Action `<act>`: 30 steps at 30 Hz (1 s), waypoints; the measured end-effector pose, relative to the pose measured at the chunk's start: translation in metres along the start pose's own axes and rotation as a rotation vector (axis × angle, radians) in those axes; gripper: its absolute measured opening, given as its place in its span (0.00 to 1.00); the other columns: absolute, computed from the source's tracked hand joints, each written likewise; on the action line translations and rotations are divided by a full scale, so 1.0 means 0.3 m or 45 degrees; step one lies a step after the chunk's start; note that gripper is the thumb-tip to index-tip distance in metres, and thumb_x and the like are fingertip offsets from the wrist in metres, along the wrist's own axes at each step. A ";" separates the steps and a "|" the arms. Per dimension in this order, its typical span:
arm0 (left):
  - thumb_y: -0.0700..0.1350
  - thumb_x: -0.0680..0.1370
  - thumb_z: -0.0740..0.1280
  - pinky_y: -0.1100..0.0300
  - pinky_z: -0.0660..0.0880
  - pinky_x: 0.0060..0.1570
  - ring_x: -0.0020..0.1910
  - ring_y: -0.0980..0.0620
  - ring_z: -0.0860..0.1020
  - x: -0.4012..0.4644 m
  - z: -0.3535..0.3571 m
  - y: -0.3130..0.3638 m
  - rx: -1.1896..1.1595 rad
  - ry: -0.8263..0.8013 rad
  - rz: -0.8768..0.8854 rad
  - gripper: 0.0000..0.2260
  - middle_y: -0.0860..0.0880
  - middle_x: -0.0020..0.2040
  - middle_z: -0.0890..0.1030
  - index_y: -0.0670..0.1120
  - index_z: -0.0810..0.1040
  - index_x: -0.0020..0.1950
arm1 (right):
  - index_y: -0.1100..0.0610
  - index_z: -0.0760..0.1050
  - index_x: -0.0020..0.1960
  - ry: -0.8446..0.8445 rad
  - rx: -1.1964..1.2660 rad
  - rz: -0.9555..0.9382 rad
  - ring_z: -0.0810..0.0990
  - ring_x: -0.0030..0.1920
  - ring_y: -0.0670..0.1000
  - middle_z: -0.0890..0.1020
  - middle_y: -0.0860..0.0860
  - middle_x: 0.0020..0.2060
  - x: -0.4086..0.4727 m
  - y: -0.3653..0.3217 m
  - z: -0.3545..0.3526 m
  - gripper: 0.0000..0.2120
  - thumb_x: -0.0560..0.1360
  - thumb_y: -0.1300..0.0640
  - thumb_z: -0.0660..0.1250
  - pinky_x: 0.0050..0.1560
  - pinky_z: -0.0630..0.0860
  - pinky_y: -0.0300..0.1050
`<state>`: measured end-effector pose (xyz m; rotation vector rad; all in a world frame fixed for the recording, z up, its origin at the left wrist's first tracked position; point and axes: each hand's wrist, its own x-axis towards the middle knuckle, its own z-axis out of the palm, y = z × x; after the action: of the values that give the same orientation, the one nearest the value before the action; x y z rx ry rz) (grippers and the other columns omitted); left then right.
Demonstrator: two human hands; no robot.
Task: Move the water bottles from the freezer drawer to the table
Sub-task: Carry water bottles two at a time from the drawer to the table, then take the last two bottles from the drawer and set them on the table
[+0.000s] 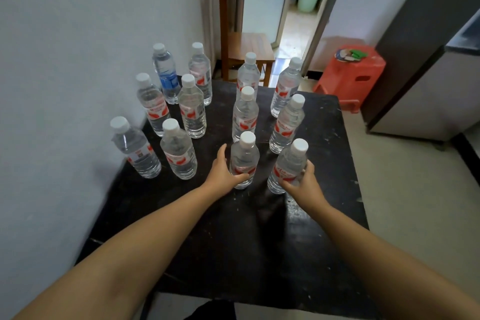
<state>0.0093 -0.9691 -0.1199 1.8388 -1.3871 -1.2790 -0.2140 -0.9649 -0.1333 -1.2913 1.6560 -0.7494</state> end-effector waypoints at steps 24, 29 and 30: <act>0.44 0.78 0.66 0.54 0.73 0.56 0.56 0.46 0.77 -0.984 0.094 -0.336 0.240 0.685 -0.499 0.13 0.43 0.57 0.79 0.42 0.77 0.60 | 0.54 0.73 0.63 -1.070 -0.993 -0.743 0.78 0.55 0.51 0.77 0.53 0.57 -0.501 -0.085 0.231 0.16 0.76 0.52 0.66 0.56 0.75 0.45; 0.46 0.78 0.65 0.52 0.74 0.57 0.57 0.44 0.77 -1.243 0.055 -0.451 0.186 0.911 -0.634 0.12 0.43 0.56 0.79 0.42 0.78 0.59 | 0.54 0.68 0.68 -1.232 -1.119 -1.046 0.77 0.56 0.54 0.72 0.54 0.62 -0.719 -0.130 0.371 0.20 0.78 0.51 0.63 0.58 0.75 0.48; 0.46 0.78 0.65 0.53 0.74 0.56 0.56 0.45 0.77 -1.308 0.053 -0.480 0.143 0.962 -0.670 0.12 0.43 0.56 0.79 0.42 0.78 0.59 | 0.55 0.67 0.69 -1.269 -1.126 -1.089 0.77 0.57 0.55 0.71 0.54 0.63 -0.779 -0.139 0.412 0.20 0.78 0.52 0.63 0.58 0.75 0.49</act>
<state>0.0452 -0.5530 -0.0957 2.4954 -0.5938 -0.5713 -0.0679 -0.7453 -0.0867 -2.4917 0.5115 0.3114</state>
